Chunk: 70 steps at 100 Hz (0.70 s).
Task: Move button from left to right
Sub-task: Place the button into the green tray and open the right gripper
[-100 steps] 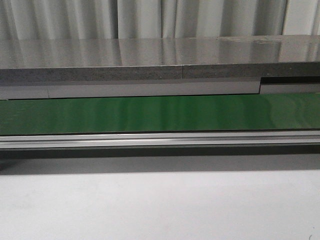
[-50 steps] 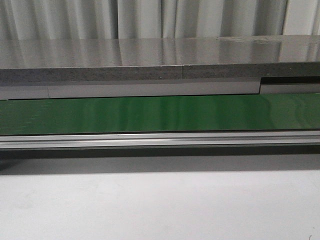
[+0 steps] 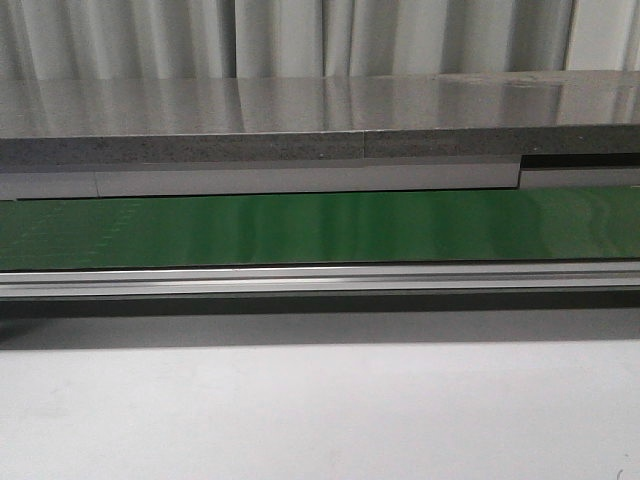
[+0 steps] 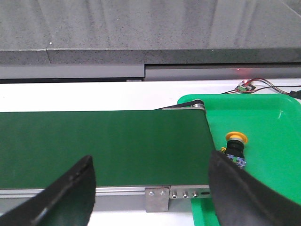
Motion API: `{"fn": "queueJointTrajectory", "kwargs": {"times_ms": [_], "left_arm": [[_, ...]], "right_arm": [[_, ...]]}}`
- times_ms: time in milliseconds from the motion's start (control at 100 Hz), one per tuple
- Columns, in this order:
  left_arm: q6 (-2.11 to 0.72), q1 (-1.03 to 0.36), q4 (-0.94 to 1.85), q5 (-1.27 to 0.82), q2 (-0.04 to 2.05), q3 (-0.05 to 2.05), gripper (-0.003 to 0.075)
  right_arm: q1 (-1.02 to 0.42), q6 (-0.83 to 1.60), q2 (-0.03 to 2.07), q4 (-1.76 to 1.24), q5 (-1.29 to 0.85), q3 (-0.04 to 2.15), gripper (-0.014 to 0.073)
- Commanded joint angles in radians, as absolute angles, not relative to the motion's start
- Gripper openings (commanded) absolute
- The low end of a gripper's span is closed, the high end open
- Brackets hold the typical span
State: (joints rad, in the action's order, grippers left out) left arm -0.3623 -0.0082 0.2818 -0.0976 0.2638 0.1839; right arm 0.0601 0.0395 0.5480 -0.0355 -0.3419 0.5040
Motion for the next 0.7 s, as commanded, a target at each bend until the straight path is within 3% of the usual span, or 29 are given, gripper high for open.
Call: {"fn": "queueJointTrajectory", "kwargs": {"times_ms": [0, 190, 550, 690], "left_arm": [[-0.361, -0.014, 0.291, -0.030, 0.272, 0.214, -0.0020], [-0.361, -0.014, 0.291, -0.030, 0.272, 0.214, -0.0020], [-0.361, -0.014, 0.291, -0.030, 0.272, 0.214, -0.0020], [-0.361, -0.014, 0.291, -0.030, 0.272, 0.214, -0.0020]], "right_arm": [[0.057, 0.040, 0.482, -0.050, -0.273, 0.486, 0.0510], [0.057, 0.040, 0.392, -0.070, -0.274, 0.444, 0.0469], [0.057, 0.040, 0.393, -0.070, -0.273, 0.444, -0.0074], [0.057, 0.040, 0.393, -0.070, -0.273, 0.444, -0.0067]]}}
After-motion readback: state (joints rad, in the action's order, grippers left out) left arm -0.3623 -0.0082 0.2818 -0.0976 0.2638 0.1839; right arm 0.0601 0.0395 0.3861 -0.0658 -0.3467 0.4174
